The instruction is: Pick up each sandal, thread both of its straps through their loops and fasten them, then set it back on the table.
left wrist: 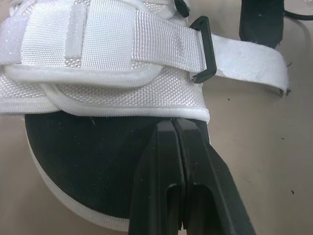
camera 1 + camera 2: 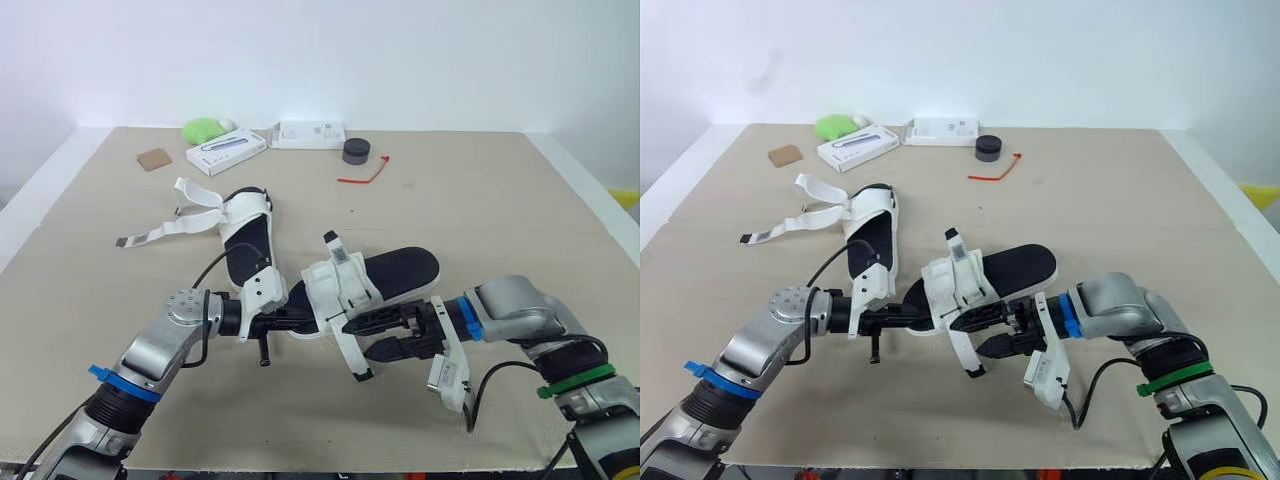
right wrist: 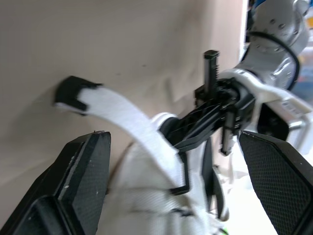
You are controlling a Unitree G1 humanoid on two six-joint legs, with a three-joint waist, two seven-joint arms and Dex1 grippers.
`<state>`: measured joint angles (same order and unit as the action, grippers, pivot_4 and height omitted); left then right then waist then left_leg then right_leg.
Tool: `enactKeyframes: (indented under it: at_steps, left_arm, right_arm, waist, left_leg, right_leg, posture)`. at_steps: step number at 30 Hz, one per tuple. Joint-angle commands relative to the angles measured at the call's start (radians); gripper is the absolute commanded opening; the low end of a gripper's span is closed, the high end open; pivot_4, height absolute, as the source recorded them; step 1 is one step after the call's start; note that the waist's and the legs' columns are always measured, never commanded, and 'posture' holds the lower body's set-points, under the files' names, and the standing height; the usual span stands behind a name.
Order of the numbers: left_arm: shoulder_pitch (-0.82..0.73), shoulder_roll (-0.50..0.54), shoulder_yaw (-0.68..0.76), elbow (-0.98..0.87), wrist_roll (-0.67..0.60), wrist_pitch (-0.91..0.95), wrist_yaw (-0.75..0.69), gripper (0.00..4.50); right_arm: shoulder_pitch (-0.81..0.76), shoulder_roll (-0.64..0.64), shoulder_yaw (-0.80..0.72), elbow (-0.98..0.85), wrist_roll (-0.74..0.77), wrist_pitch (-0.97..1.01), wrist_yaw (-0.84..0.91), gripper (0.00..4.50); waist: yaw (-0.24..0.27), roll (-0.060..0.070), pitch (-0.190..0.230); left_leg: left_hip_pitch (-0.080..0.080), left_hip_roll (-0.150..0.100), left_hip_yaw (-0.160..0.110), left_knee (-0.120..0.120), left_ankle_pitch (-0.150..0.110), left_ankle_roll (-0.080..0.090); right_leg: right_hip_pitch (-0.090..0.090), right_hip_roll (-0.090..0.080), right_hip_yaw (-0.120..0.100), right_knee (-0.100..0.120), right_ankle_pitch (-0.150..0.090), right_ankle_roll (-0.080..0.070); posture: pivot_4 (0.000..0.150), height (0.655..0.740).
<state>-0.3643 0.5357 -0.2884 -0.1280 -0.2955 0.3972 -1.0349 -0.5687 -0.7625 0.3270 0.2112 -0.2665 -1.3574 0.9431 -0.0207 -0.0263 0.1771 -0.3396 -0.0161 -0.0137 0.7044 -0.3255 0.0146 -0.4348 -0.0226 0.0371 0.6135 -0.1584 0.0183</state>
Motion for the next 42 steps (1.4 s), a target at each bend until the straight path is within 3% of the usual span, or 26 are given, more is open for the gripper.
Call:
enactKeyframes:
  at_steps: [1, 9, 10, 12, 20, 22, 25, 27, 30, 36, 38, 42]
  left_arm:
    - [0.021, 0.015, -0.023, 0.012, 0.021, 0.023, -0.009, 0.00]
    - [0.025, 0.015, -0.021, 0.006, 0.023, 0.025, -0.006, 0.00]
    - [0.027, 0.016, -0.020, 0.004, 0.023, 0.025, -0.006, 0.00]
    - [0.030, 0.017, -0.019, 0.002, 0.023, 0.026, -0.005, 0.00]
    - [0.028, 0.011, -0.017, 0.005, 0.023, 0.028, 0.000, 0.00]
    - [0.028, 0.010, -0.016, 0.006, 0.023, 0.028, 0.001, 0.00]
    - [0.032, 0.012, -0.016, 0.003, 0.022, 0.028, 0.001, 0.00]
    - [0.033, 0.013, -0.016, 0.002, 0.022, 0.029, 0.000, 0.00]
    - [0.030, 0.011, -0.016, 0.007, 0.023, 0.029, -0.003, 0.00]
    - [0.021, 0.005, -0.018, 0.020, 0.027, 0.022, -0.006, 0.00]
    - [0.020, 0.003, -0.018, 0.021, 0.027, 0.020, -0.006, 0.00]
    - [0.019, -0.002, -0.019, 0.024, 0.029, 0.019, -0.006, 0.00]
  right_arm:
    - [-0.033, -0.003, 0.020, -0.011, -0.029, -0.009, -0.044, 4.46]
    - [-0.071, -0.029, 0.085, -0.005, -0.074, -0.027, -0.104, 4.46]
    - [-0.073, -0.029, 0.088, -0.004, -0.077, -0.024, -0.111, 4.23]
    - [-0.076, -0.032, 0.095, -0.002, -0.087, -0.015, -0.123, 3.68]
    - [-0.087, -0.017, 0.116, 0.043, -0.167, 0.011, -0.163, 0.11]
    - [-0.082, -0.017, 0.122, 0.058, -0.181, 0.015, -0.172, 0.04]
    - [-0.058, -0.053, 0.189, 0.056, -0.048, 0.070, -0.155, 0.04]
    - [-0.002, -0.109, 0.272, -0.051, 0.297, 0.296, -0.034, 0.04]
    - [0.017, -0.133, 0.276, -0.197, 0.616, 0.639, 0.097, 0.04]
    - [-0.030, -0.093, 0.170, -0.396, 0.912, 1.244, 0.119, 0.04]
    - [-0.059, -0.073, 0.134, -0.412, 0.984, 1.468, 0.076, 0.04]
    - [-0.141, -0.029, 0.087, -0.390, 1.055, 1.818, 0.019, 0.04]
  waist:
    - [0.000, 0.000, 0.000]
    - [-0.001, 0.000, 0.000]
    - [-0.001, 0.000, 0.000]
    - [-0.001, 0.000, 0.000]
    - [-0.001, 0.000, 0.000]
    - [-0.001, 0.000, 0.000]
    - [-0.002, 0.000, 0.000]
    - [-0.001, 0.000, 0.000]
    - [-0.002, 0.000, 0.000]
    - [0.000, -0.001, 0.000]
    - [0.000, 0.000, 0.000]
    - [0.000, 0.000, 0.000]
  left_leg:
    - [0.001, 0.000, 0.001, 0.000, 0.000, 0.000]
    - [0.003, 0.000, 0.009, 0.000, -0.001, 0.002]
    - [0.003, 0.000, 0.009, 0.000, -0.001, 0.002]
    - [0.003, 0.000, 0.010, 0.000, -0.001, 0.002]
    - [0.003, 0.000, 0.010, 0.000, -0.001, 0.002]
    - [0.003, 0.000, 0.010, 0.000, -0.001, 0.002]
    - [0.003, 0.000, 0.010, 0.000, -0.001, 0.002]
    - [0.003, 0.000, 0.010, -0.001, -0.002, 0.003]
    - [0.003, 0.001, 0.009, -0.001, -0.003, 0.005]
    - [0.003, 0.002, 0.009, -0.001, -0.002, 0.006]
    - [0.003, 0.002, 0.008, -0.001, -0.002, 0.006]
    - [0.000, 0.003, 0.007, -0.001, -0.002, 0.005]
  right_leg:
    - [0.000, 0.000, 0.001, 0.000, 0.000, -0.001]
    - [0.000, 0.001, 0.009, 0.000, -0.001, 0.000]
    - [0.000, 0.001, 0.010, 0.000, -0.001, 0.000]
    - [0.000, 0.001, 0.010, 0.000, -0.001, 0.000]
    - [0.000, 0.001, 0.011, 0.000, -0.001, 0.000]
    - [0.000, 0.001, 0.011, 0.000, -0.001, 0.000]
    - [0.000, 0.001, 0.011, 0.000, -0.001, 0.000]
    - [-0.001, 0.001, 0.012, 0.000, -0.001, 0.000]
    - [0.000, 0.001, 0.011, 0.000, 0.000, 0.002]
    - [0.000, 0.001, 0.009, 0.000, 0.000, 0.002]
    - [-0.001, 0.002, 0.008, 0.000, -0.002, 0.007]
    - [-0.003, 0.001, 0.007, 0.000, 0.002, 0.001]
  posture:
    - [0.150, 0.7400]
    - [0.150, 0.7400]
    - [0.150, 0.7400]
    - [0.150, 0.7400]
    - [0.150, 0.7400]
    - [0.150, 0.7400]
    - [0.150, 0.7400]
    - [0.150, 0.7400]
    - [0.150, 0.7400]
    - [0.150, 0.7400]
    - [0.150, 0.7400]
    - [0.150, 0.7400]
